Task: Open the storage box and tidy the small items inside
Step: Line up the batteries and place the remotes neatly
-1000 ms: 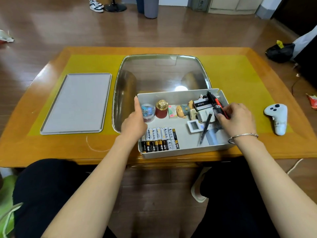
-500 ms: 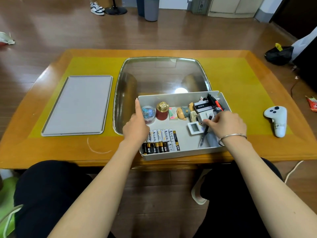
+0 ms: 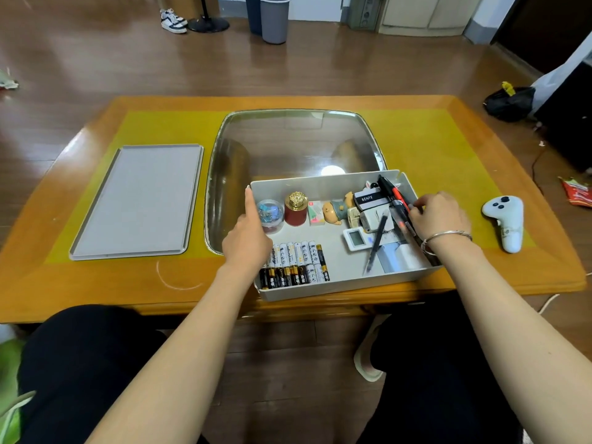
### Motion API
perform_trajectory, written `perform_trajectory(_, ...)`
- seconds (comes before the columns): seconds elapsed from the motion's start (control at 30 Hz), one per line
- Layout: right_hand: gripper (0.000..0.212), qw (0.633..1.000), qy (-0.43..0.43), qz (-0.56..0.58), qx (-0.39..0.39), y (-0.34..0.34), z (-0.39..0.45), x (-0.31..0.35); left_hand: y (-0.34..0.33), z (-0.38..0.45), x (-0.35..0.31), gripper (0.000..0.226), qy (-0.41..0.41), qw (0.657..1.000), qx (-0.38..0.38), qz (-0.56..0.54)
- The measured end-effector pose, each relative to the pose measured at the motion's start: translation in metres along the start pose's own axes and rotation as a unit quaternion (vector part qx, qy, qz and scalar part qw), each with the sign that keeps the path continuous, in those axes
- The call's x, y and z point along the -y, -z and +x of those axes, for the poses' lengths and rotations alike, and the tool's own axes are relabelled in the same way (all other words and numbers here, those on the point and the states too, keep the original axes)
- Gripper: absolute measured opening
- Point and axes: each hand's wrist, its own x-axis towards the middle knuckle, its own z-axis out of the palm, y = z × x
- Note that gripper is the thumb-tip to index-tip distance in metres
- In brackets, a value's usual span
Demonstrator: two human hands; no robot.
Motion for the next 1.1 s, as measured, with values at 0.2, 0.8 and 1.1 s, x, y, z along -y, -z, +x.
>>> perform_trajectory(0.2,0.021,0.999,-0.023,0.003,0.032,0.008,0.012,0.000,-0.001,0.000,0.000,0.105,0.001,1.000,-0.004,-0.002)
perform_trajectory(0.8,0.013,0.952,0.163,0.246,-0.077,0.010,-0.017,0.036,0.001,-0.003,-0.001,0.101,-0.006,1.000,0.005,-0.026)
perform_trajectory(1.1,0.017,0.938,0.276,0.189,0.087,-0.008,-0.034,0.072,0.008,-0.016,-0.008,0.072,-0.206,0.955,-0.214,0.029)
